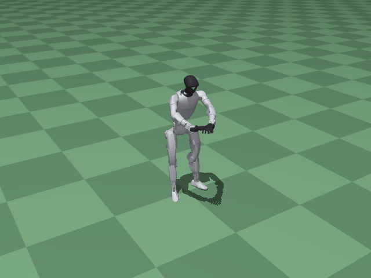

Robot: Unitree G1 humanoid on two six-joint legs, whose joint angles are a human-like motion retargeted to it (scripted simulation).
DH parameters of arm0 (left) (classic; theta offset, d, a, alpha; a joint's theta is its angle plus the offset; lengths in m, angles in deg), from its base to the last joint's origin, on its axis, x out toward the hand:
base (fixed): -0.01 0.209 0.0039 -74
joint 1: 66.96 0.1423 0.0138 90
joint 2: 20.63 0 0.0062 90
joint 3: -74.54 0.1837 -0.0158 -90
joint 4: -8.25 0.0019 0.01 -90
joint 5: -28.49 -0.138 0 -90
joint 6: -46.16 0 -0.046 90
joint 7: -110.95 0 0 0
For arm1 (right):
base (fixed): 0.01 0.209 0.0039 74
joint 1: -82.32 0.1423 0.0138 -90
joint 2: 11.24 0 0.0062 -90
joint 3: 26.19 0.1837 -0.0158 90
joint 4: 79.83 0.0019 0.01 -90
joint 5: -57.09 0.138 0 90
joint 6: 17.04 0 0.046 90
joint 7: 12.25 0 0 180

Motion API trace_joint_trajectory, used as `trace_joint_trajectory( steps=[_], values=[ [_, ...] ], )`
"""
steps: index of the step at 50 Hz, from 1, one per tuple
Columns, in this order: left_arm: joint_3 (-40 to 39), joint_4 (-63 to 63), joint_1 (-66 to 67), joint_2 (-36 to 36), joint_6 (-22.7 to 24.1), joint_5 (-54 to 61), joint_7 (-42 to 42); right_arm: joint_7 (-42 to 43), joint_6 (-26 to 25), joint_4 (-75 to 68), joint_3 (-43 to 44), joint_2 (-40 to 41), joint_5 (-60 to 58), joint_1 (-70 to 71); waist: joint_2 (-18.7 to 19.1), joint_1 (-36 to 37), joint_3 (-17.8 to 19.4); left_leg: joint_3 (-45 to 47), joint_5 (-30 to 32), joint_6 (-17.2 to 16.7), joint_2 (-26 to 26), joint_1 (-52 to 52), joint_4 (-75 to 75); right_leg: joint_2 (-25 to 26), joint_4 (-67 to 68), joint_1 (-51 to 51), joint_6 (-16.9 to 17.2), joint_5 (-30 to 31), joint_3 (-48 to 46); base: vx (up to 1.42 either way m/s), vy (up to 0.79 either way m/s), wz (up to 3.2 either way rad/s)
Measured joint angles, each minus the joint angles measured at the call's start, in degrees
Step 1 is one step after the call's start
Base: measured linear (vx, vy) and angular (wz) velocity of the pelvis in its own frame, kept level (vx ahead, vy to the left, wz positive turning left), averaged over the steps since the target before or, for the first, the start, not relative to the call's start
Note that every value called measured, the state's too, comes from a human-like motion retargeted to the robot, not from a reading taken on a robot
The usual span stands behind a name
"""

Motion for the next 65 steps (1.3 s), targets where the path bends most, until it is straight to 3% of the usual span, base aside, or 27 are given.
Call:
trace_joint_trajectory(
  steps=[5,12,17,20,23,27,30,32,35,36,37,40,45,50,55,59,63,65],
  values=[
    [-5.4,-15.1,1.5,6.4,2.9,4.5,-6.0,2.5,0.4,8.7,4.9,-4.4,3.4,-3.2,-0.7,1.0,-2.0,-1.0,-1.3,0.0,-0.1,1.5,0.0,-1.0,1.4,1.5,0.0,-1.6,-0.3,0.15,0.07,0.19],
    [-21.1,-44.4,22.6,15.8,4.3,22.4,-15.5,-0.2,0.0,29.1,15.4,-8.2,9.2,-18.8,-3.2,1.9,-0.8,-1.3,-3.0,1.2,-0.4,4.4,0.0,-2.2,3.2,3.7,0.0,-3.3,0.3,0.1,0.05,0.04],
    [-19.9,-55.0,32.5,19.7,6.7,22.3,-14.0,1.9,0.9,38.6,14.4,-11.9,0.8,-25.8,-4.3,2.5,1.7,-1.2,-2.7,1.0,0.0,3.7,0.0,-1.5,2.6,3.2,0.0,-2.6,0.1,-0.05,-0.02,-0.01],
    [-13.8,-49.5,29.9,17.6,6.0,17.2,-13.0,1.7,0.2,33.7,9.7,-11.5,-5.0,-24.2,-4.4,2.4,2.6,-1.6,-2.1,0.4,0.3,2.5,0.0,-0.9,1.6,2.6,0.0,-1.8,-0.7,-0.13,-0.03,0.09],
    [-8.6,-34.3,23.4,10.6,3.7,11.2,-10.2,1.9,-1.2,21.1,6.5,-6.8,-6.3,-20.2,-4.2,1.8,3.1,-2.2,-1.2,0.1,-0.1,1.0,0.0,-0.9,0.7,1.9,0.0,-0.8,-1.7,-0.16,0.03,0.2],
    [-6.0,-10.9,15.2,0.3,0.5,4.0,-5.4,2.1,-2.1,3.9,8.0,1.2,-3.6,-15.5,-4.2,0.6,2.7,-2.8,-0.4,0.0,-1.4,-0.9,0.0,-1.8,-0.1,0.9,0.0,0.3,-2.6,-0.13,0.1,0.21],
    [-5.6,-0.5,10.4,-3.7,-0.5,1.8,-3.8,1.8,-1.7,-1.9,11.3,4.9,0.7,-13.1,-4.1,-0.1,1.5,-3.1,-0.3,0.0,-2.4,-1.8,0.0,-2.6,-0.3,0.4,0.0,0.7,-2.8,-0.03,0.12,0.03],
    [-4.8,-0.5,8.1,-2.7,0.1,2.2,-3.5,2.3,-1.7,-1.3,13.6,6.4,3.7,-11.8,-4.9,1.6,-3.5,-1.3,-0.2,0.0,-2.5,-5.9,0.0,-2.6,-1.5,-4.1,0.0,2.2,-0.8,0.06,0.1,-0.47],
    [-5.4,-8.7,7.7,1.7,1.7,4.6,-4.5,3.7,-1.2,6.0,15.8,4.2,6.6,-12.8,-4.5,1.9,-5.0,-1.4,-0.7,0.0,-2.9,-5.1,0.0,-3.2,-1.2,-3.4,0.0,1.7,-0.7,0.08,0.07,0.09],
    [-6.7,-12.8,8.4,3.4,2.4,5.9,-5.4,3.9,-0.6,9.7,16.2,2.4,7.3,-13.9,-3.8,1.1,-3.0,-2.5,-1.1,0.0,-3.2,-2.4,0.0,-3.7,-0.2,-0.4,0.0,0.6,-1.8,0.09,0.05,0.57],
    [-8.0,-16.8,9.3,5.2,3.2,7.3,-6.3,4.1,0.0,13.2,16.7,0.8,7.9,-14.9,-3.2,0.7,-1.7,-3.2,-1.4,0.0,-3.3,-0.4,0.0,-4.0,0.5,1.7,0.0,-0.3,-2.4,0.09,0.05,0.55],
    [-12.4,-28.7,14.2,10.4,6.1,13.9,-9.4,3.8,1.4,21.9,18.6,-1.4,9.8,-18.2,-2.9,1.5,-2.7,-3.2,-2.1,0.0,-3.7,1.0,0.0,-4.7,1.1,2.8,0.0,-1.0,-2.1,0.12,0.06,0.07],
    [-21.5,-41.9,29.4,14.9,8.7,34.1,-12.5,1.8,2.2,29.1,20.6,-0.4,15.1,-25.2,-2.8,2.1,-3.0,-3.1,-3.4,0.0,-4.0,3.9,0.0,-5.7,2.3,5.0,0.0,-2.6,-1.5,0.12,0.05,-0.01],
    [-29.0,-41.1,42.6,12.7,9.8,63.0,-15.5,0.3,3.2,27.9,24.2,4.7,30.8,-31.4,-1.8,1.3,-1.5,-3.4,-4.1,0.4,-3.8,4.9,0.0,-5.8,2.6,6.1,0.0,-3.2,-1.8,0.01,0.01,0.0],
    [-34.4,-30.1,43.7,11.2,10.5,85.8,-16.2,-0.7,7.4,27.1,29.5,8.3,55.1,-36.4,0.6,-0.9,-0.5,-4.2,-3.6,0.0,-3.7,3.5,0.0,-5.4,2.1,5.4,0.0,-2.6,-2.9,-0.08,0.01,0.14],
    [-38.2,-22.1,38.1,12.8,11.1,92.1,-15.8,-3.0,12.1,26.6,32.8,9.7,73.7,-39.2,2.8,-3.1,-0.9,-4.4,-2.7,0.0,-5.5,1.1,0.0,-6.7,1.4,3.6,0.0,-1.6,-3.3,-0.13,0.08,0.15],
    [-38.7,-17.2,30.3,15.8,8.7,90.6,-19.2,-6.9,14.5,25.3,34.8,10.9,88.3,-41.3,4.5,-5.2,-1.5,-4.0,-2.0,0.0,-7.5,-0.3,0.0,-8.3,0.9,2.4,0.0,-0.8,-2.9,-0.09,0.08,0.02],
    [-37.3,-16.2,26.3,17.0,5.8,86.4,-22.8,-13.7,7.6,23.5,34.1,9.1,82.2,-41.2,5.2,-5.7,-1.9,-3.6,-2.0,0.0,-7.9,-0.3,0.0,-8.6,0.7,2.3,0.0,-0.8,-2.3,0.0,0.0,-0.12]
  ],
)
